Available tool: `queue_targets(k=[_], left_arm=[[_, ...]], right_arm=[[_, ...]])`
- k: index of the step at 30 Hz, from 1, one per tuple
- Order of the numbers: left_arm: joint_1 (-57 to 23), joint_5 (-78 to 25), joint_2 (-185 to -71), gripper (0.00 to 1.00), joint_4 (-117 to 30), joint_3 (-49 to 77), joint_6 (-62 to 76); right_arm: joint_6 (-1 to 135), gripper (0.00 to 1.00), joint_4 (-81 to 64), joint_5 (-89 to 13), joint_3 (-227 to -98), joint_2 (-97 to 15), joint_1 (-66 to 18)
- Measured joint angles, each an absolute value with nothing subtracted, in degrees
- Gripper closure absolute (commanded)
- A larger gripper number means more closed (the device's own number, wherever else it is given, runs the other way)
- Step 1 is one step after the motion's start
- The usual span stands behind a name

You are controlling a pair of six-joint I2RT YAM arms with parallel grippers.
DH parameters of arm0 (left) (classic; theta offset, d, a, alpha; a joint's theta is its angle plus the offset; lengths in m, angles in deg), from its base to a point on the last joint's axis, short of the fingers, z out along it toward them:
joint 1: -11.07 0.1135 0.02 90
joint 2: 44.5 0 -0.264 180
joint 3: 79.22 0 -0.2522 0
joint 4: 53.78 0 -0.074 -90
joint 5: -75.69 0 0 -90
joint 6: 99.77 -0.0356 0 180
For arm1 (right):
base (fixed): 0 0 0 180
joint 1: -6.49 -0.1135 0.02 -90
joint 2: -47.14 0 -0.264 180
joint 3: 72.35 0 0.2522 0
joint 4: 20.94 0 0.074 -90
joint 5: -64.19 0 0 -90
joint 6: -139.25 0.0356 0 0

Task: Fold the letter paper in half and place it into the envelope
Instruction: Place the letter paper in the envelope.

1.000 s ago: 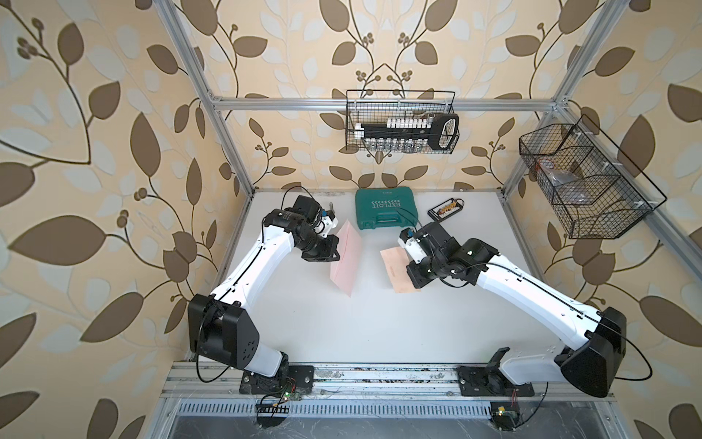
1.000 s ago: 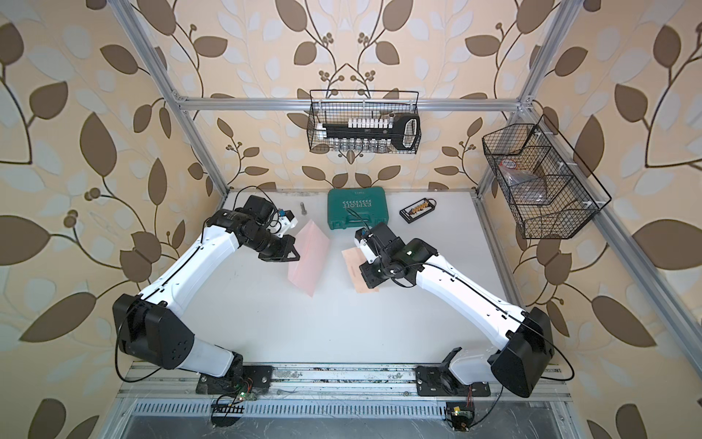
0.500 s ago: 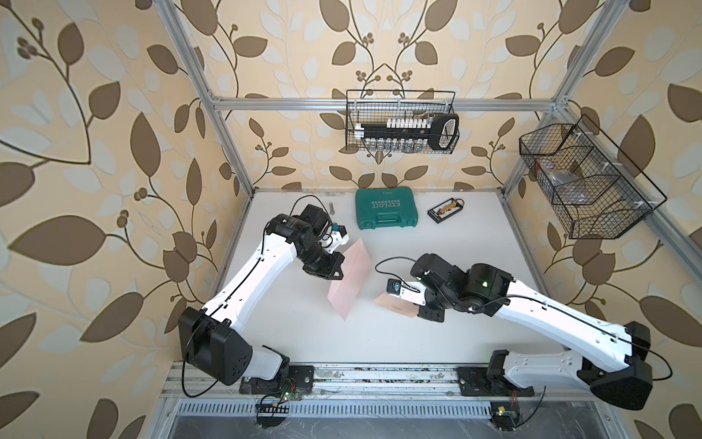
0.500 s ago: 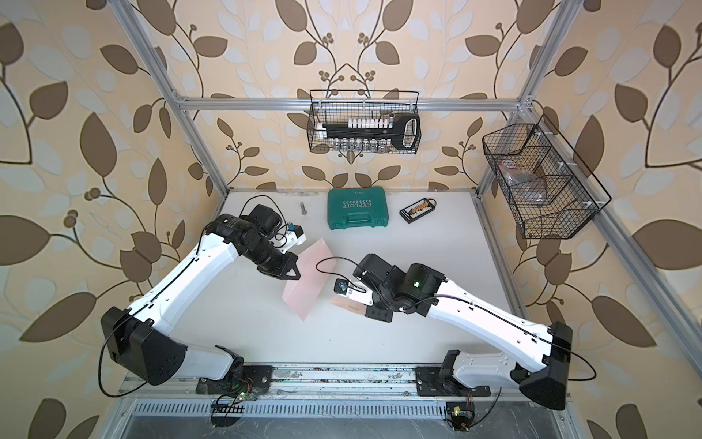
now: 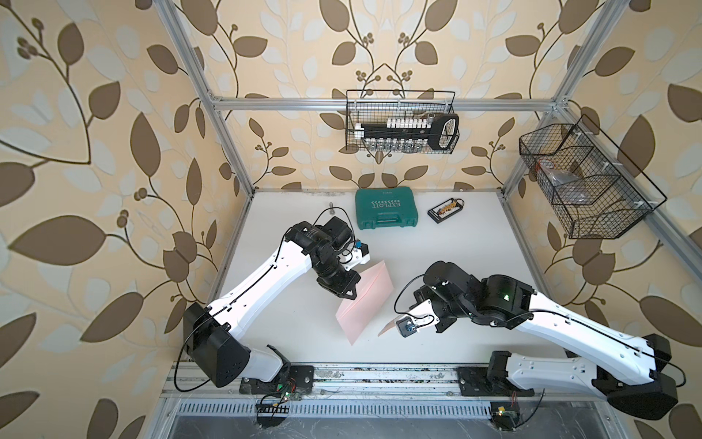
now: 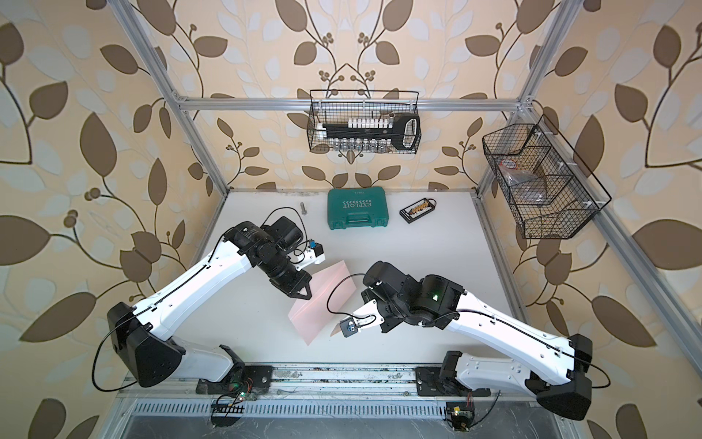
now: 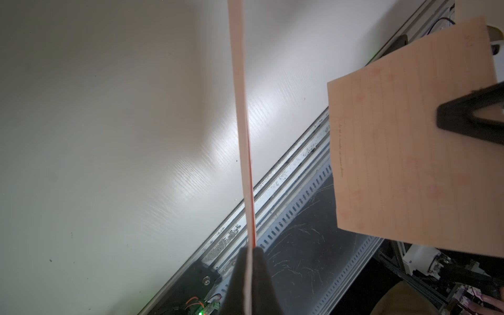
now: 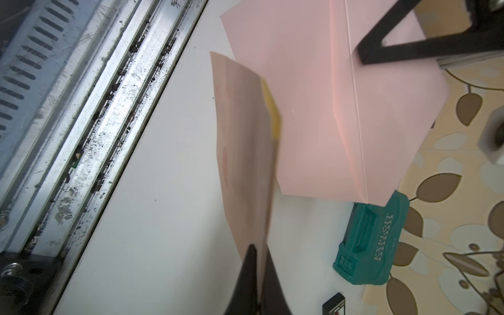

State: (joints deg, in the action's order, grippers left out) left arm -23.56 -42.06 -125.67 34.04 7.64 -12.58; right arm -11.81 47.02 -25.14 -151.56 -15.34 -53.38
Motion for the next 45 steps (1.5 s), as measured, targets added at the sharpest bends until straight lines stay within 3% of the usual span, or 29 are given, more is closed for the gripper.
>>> queue_targets(k=[15,45], left_arm=[[-26.9,-42.6,-131.5,1.0,35.5,4.4,-12.6],[-27.3,-45.4,-132.3,1.0,36.4,2.5,-12.7]], right_arm=[[-21.4,1.0,34.0,-30.1,-153.0,-19.7,-53.8],[-21.5,1.0,21.3,-30.7,-149.2,-21.1,-53.8]])
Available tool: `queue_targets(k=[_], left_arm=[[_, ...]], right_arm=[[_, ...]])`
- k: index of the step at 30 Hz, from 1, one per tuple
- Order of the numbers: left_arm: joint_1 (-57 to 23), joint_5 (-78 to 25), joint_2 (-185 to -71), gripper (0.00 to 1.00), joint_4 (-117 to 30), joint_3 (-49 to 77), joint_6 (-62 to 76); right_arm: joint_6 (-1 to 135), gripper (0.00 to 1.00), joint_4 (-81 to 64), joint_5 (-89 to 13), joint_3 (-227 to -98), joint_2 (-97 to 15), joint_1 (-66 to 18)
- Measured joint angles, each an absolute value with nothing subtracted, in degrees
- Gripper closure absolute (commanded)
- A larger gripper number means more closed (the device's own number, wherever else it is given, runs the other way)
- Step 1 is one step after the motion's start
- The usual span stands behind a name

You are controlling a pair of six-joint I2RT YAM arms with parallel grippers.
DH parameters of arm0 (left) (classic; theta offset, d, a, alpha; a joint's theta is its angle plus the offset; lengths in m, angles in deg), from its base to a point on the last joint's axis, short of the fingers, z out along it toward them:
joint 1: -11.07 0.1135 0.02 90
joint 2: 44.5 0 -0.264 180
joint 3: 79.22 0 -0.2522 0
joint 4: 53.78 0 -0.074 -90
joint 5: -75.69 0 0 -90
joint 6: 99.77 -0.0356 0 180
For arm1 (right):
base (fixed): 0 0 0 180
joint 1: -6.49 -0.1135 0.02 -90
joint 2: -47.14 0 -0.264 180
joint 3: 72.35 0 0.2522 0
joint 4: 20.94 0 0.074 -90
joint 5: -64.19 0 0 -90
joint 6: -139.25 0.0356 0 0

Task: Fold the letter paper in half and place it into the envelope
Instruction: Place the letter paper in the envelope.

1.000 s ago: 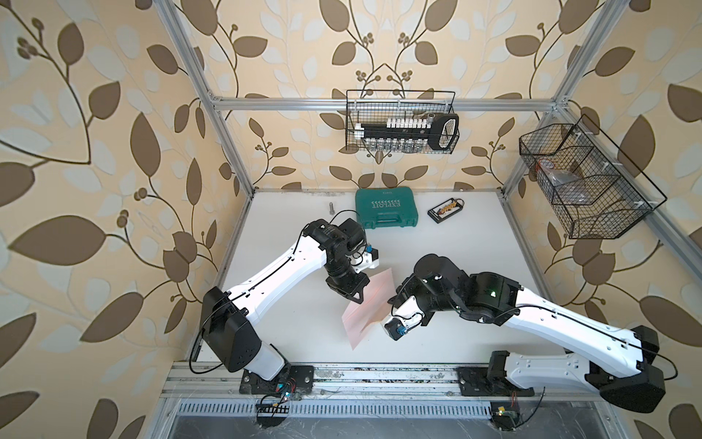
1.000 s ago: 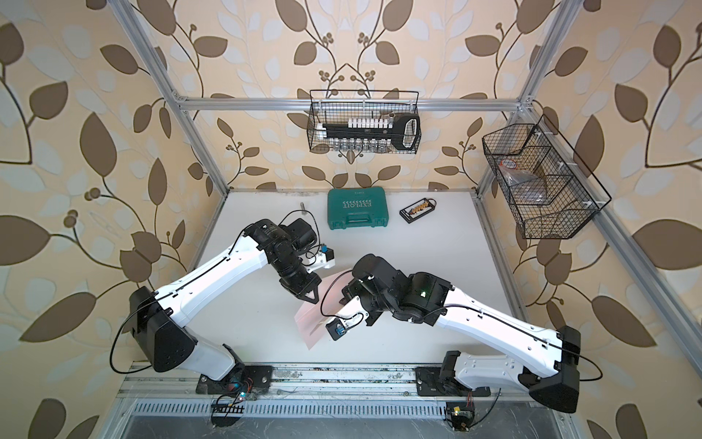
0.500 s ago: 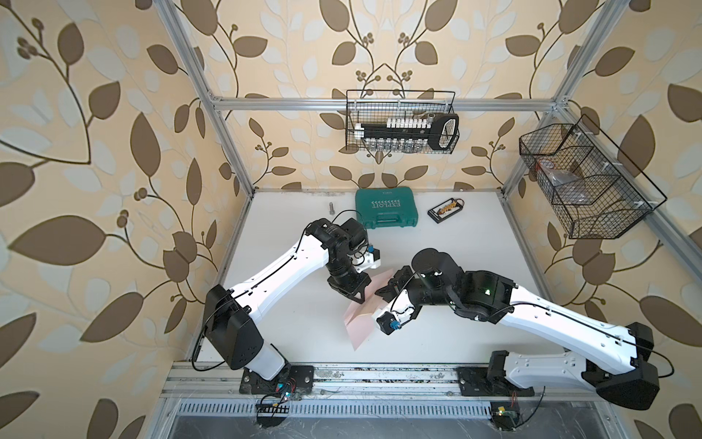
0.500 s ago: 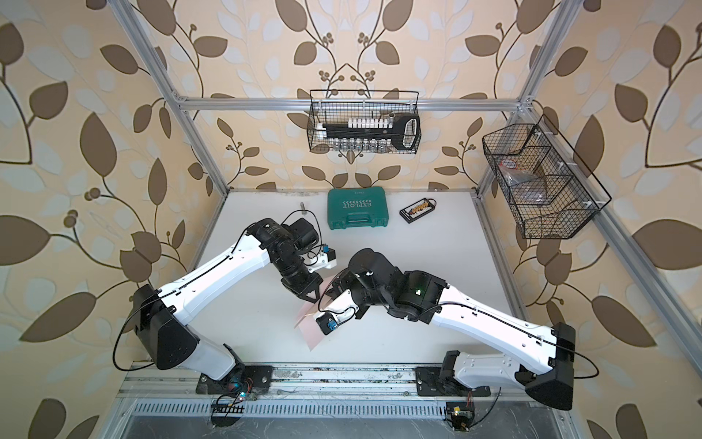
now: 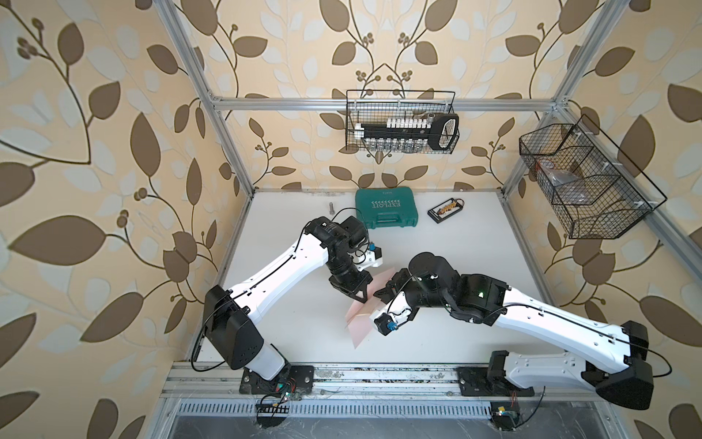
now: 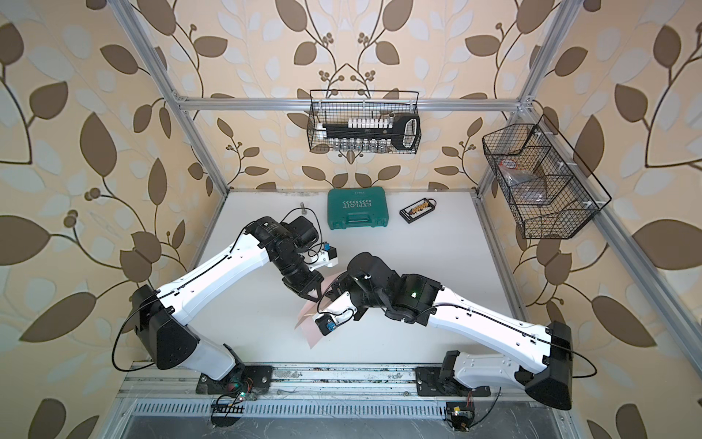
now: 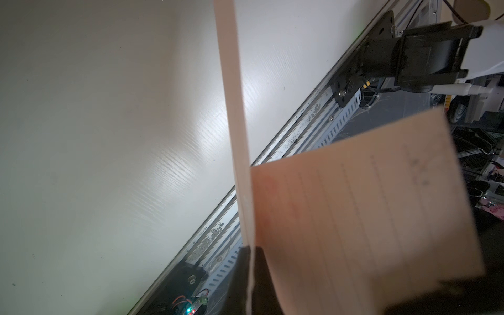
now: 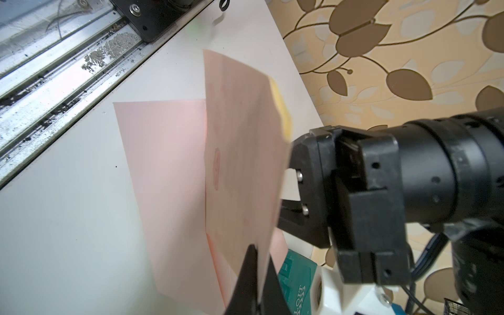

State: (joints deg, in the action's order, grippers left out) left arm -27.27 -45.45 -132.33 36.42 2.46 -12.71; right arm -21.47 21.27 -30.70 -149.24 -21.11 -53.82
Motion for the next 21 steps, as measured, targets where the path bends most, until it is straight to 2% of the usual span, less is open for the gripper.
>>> queue_targets(k=[21], left_arm=[[-27.3,-45.9,-132.1,1.0,36.5,2.5,-12.7]], right_arm=[[-24.1,1.0,23.9,-26.0,-147.7,-22.6,-50.7]])
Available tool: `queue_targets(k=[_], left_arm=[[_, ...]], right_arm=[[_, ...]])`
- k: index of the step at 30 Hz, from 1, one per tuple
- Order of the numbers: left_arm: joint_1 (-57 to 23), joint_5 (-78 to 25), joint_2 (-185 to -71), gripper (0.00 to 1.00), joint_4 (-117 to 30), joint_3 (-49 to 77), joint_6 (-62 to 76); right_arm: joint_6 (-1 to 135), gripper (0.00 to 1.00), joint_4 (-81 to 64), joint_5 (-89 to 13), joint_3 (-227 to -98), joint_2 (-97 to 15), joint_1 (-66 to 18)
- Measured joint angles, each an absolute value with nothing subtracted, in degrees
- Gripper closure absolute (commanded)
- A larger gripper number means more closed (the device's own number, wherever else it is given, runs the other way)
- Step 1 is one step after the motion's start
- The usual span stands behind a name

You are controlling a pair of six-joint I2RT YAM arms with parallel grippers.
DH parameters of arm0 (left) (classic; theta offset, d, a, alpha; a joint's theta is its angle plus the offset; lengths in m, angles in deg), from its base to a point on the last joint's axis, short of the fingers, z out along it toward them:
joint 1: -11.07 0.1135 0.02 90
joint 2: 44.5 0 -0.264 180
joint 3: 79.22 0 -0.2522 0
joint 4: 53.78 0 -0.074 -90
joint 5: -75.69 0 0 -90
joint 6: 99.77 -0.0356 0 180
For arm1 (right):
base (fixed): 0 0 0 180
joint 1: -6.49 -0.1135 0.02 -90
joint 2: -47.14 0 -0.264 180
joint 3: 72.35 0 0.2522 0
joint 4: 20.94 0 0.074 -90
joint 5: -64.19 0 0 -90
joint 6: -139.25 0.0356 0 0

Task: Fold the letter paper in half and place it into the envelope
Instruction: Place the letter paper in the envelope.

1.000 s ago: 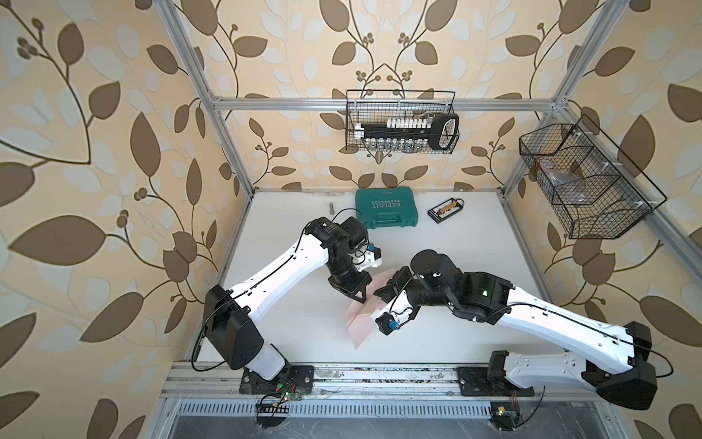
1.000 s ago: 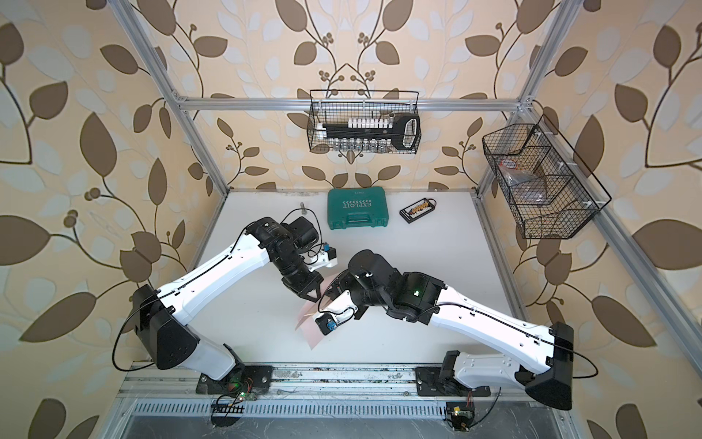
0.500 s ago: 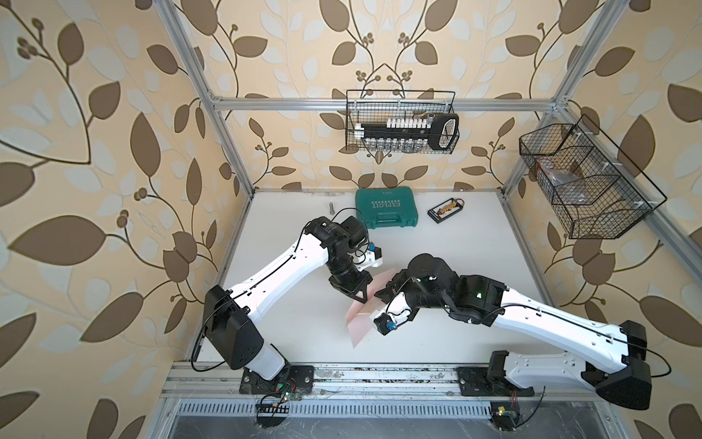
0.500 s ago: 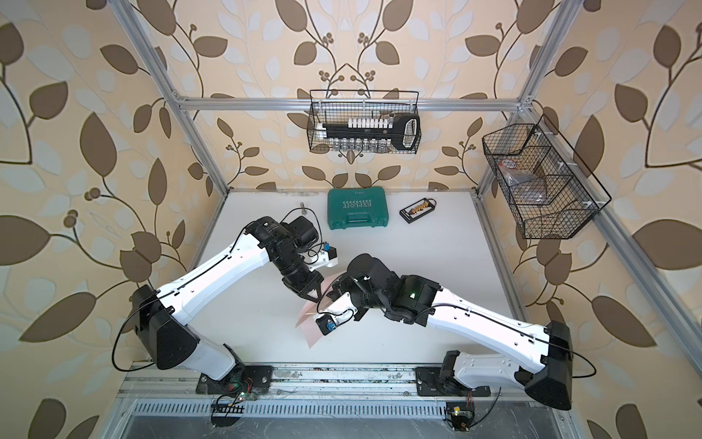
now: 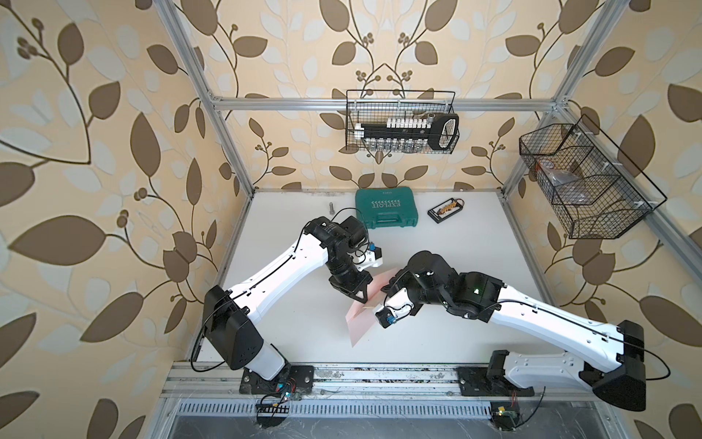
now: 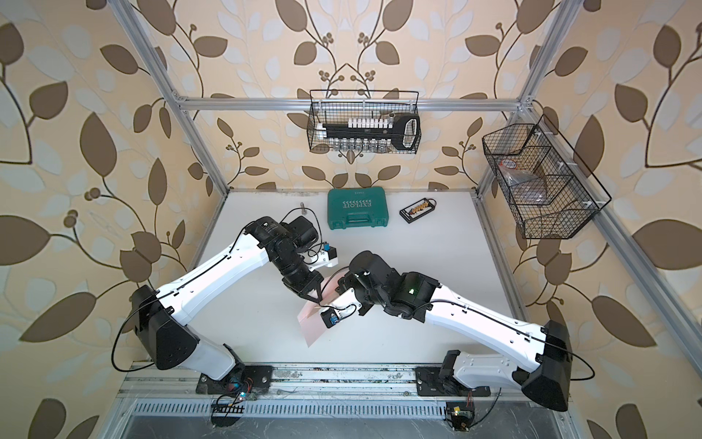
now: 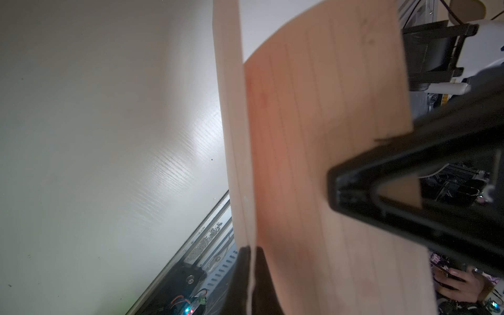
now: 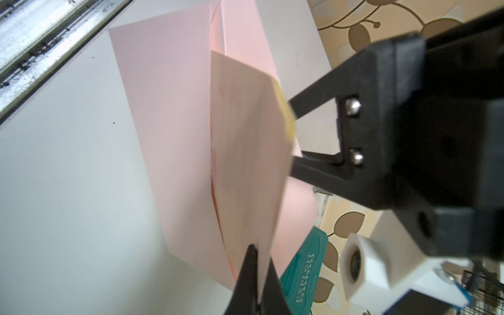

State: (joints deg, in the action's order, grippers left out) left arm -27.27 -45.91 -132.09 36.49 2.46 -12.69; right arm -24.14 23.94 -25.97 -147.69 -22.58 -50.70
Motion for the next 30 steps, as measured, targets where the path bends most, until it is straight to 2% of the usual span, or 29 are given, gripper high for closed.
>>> queue_targets(k=[30], left_arm=[[-30.3,-47.2,-131.5,1.0,35.8,2.4,-12.0]], right_arm=[[-23.7,1.0,36.9,-18.3,-156.0,-34.1,-53.9]])
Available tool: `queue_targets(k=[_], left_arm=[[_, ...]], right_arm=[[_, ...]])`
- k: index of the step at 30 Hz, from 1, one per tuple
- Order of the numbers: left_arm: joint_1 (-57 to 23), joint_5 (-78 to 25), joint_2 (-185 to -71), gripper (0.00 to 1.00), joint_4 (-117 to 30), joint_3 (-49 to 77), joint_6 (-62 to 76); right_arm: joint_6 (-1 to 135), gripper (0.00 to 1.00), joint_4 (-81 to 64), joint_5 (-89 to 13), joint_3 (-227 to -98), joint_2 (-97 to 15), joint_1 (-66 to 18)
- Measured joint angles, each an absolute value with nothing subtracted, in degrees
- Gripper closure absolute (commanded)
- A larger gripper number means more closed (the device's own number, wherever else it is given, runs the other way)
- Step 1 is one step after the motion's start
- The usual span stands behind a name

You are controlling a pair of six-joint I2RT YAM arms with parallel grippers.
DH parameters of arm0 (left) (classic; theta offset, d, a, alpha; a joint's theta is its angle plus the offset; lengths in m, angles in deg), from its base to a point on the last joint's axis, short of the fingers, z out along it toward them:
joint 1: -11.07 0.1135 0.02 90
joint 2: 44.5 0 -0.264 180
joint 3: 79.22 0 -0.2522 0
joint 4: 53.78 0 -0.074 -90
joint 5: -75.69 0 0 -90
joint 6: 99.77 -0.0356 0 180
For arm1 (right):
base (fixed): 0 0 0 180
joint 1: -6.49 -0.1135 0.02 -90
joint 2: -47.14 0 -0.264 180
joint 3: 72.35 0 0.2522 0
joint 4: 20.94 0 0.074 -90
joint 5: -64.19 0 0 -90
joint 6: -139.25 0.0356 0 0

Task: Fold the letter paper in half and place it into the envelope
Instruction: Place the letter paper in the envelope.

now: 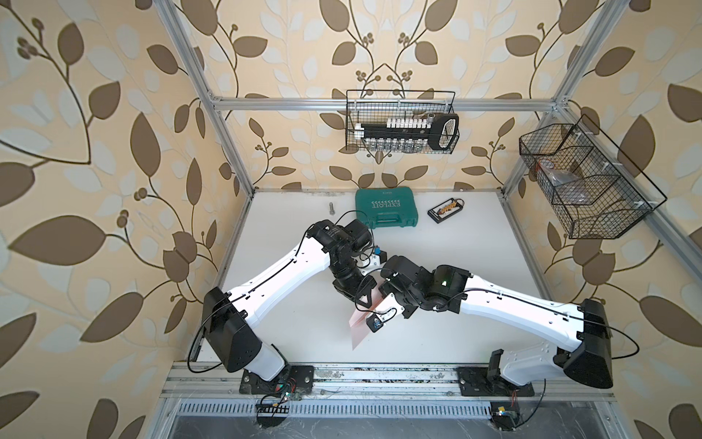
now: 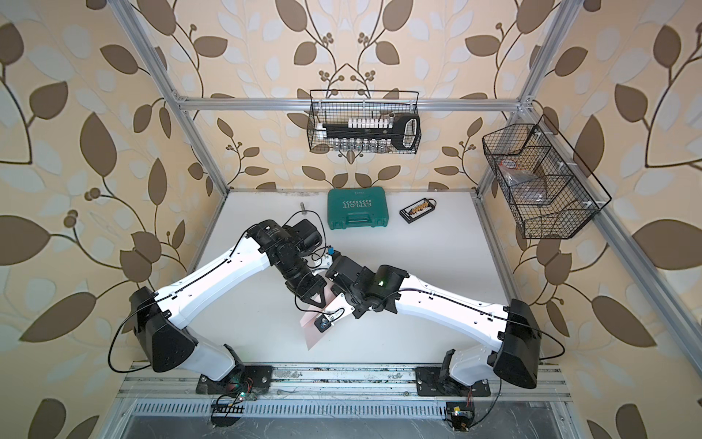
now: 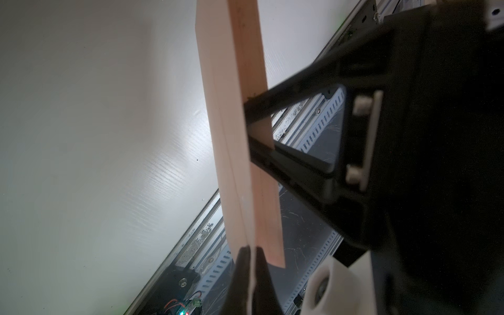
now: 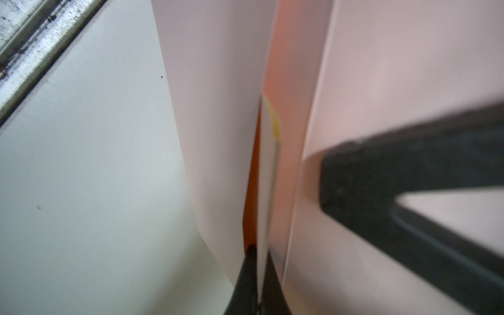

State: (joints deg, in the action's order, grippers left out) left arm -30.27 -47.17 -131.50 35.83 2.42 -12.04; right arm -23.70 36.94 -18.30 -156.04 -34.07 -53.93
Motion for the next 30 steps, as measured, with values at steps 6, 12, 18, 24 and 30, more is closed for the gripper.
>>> queue_targets(k=[6,12,18,24,30], left_arm=[[-30.3,-47.2,-131.6,1.0,35.6,2.4,-11.9],[-30.6,-47.1,-132.6,1.0,35.7,2.3,-11.9],[-30.6,-47.1,-133.4,1.0,35.8,1.3,-12.0],[-31.0,-47.1,-133.6,1.0,35.9,0.7,-12.1],[-31.0,-47.1,-134.1,1.0,36.1,0.5,-12.3]], right_arm=[[-22.1,1.0,38.7,-18.9,-158.3,-34.4,-53.8],[-20.8,0.89,40.8,-21.4,-159.8,-34.4,-53.5],[-19.4,0.78,43.3,-24.8,-159.9,-34.4,-53.2],[-18.3,0.78,44.5,-27.4,-160.8,-34.4,-52.7],[-17.8,0.88,44.8,-29.3,-161.7,-34.4,-51.7]])
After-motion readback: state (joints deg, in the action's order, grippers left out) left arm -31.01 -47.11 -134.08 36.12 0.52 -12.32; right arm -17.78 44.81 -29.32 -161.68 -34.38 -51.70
